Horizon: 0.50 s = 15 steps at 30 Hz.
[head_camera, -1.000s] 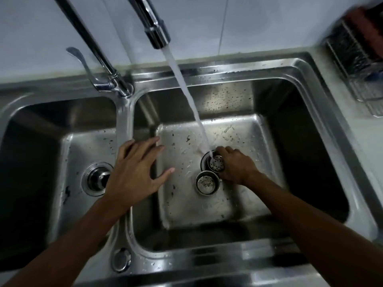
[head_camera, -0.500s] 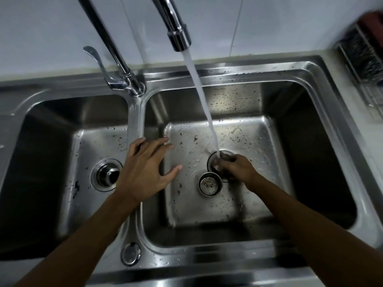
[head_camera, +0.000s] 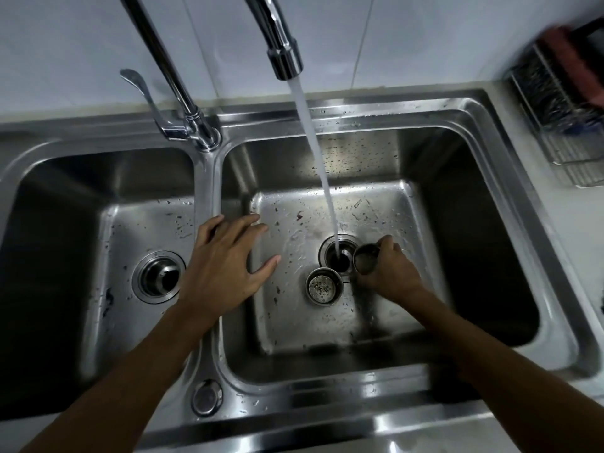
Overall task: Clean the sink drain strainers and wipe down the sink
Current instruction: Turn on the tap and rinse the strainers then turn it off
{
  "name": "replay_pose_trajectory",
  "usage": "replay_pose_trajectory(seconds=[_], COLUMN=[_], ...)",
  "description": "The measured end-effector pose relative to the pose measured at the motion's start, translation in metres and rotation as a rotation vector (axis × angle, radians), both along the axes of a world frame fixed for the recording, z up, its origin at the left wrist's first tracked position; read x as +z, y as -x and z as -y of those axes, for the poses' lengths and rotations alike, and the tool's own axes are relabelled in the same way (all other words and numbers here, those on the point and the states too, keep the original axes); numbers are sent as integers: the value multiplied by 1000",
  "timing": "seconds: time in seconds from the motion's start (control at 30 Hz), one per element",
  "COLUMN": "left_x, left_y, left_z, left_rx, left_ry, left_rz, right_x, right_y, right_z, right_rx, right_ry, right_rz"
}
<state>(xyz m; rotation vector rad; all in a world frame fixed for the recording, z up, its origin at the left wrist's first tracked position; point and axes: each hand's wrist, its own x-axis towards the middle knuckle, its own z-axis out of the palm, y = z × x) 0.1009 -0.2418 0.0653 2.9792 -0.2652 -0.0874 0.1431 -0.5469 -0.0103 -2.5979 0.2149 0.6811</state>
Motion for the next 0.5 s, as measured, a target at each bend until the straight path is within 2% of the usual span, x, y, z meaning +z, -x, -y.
replay_pose_trajectory(seconds=[0.07, 0.2, 0.3, 0.4, 0.5], left_x=[0, 1, 0, -1, -2], left_y=[0, 0, 0, 0, 0], left_z=[0, 1, 0, 1, 0], left_rx=[3, -1, 0, -1, -5], left_ry=[-2, 9, 15, 13, 13], left_rz=[-6, 16, 20, 9, 15], right_x=[7, 11, 16, 15, 5], right_y=[12, 20, 26, 33, 35], right_z=[4, 11, -2, -31, -60], right_rx=[193, 290, 474, 604, 709], right_ry=[208, 364, 540, 460, 395], right_rz=[-8, -197, -80, 147, 155])
